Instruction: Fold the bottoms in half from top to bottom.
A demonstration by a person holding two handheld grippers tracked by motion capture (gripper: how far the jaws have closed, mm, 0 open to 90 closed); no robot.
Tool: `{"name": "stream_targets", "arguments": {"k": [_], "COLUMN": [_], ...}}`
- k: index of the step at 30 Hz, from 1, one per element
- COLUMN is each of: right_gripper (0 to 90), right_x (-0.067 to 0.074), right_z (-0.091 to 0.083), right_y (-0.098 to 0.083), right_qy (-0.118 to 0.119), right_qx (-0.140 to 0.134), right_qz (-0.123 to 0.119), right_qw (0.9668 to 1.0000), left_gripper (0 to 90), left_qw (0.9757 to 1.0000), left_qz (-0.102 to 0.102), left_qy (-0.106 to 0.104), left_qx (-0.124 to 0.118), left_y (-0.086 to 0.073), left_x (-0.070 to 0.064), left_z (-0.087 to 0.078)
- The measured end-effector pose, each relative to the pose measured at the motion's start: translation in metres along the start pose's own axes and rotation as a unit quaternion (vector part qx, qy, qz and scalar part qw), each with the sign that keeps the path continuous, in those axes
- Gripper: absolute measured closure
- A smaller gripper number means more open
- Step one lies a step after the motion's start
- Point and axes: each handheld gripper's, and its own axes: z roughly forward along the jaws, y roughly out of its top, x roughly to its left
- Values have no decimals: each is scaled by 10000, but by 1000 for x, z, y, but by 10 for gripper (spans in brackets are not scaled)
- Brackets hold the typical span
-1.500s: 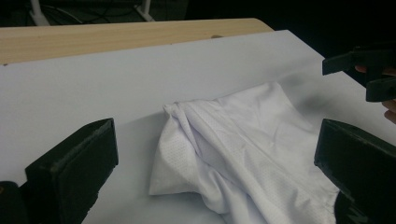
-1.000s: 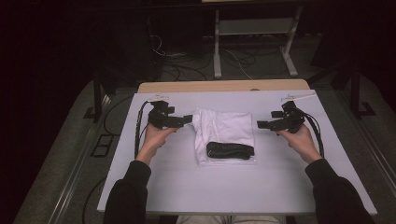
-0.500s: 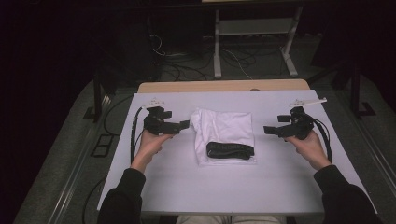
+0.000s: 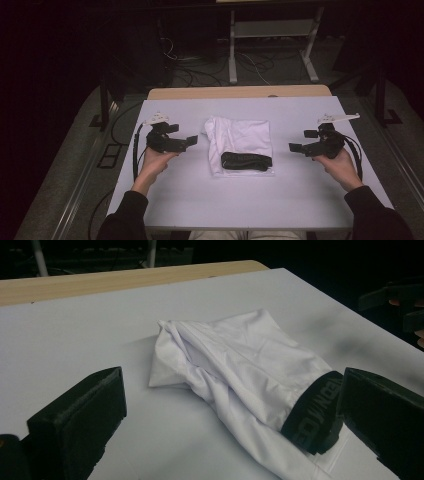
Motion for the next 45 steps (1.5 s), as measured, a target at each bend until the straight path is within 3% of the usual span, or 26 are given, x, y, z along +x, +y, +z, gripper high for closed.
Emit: {"name": "stream_targets", "arguments": {"k": [12, 24, 29, 39, 45], "right_gripper": [0, 0, 0, 0, 0], "right_x": [8, 8, 9, 13, 15], "right_z": [-16, -31, -37, -45, -47], "right_y": [-18, -43, -53, -74, -78], "right_qy": [-40, -227, -320, -518, -510], "right_qx": [-11, -51, -75, 39, 15], "right_qz": [-85, -43, -69, -173, -195], "right_qw": [10000, 9997, 9994, 9985, 9985], "left_gripper": [0, 0, 0, 0, 0], "left_qw": [9999, 9993, 9992, 9991, 9992], "left_qz": [39, 16, -58, -13, 60], "left_qy": [34, 71, 135, 202, 226], "left_qx": [-146, -360, -370, -377, -334], "left_y": [-17, -46, -56, -69, -72], "left_x": [-3, -3, -3, -10, -12], "left_z": [-20, -39, -46, -55, -57]}}
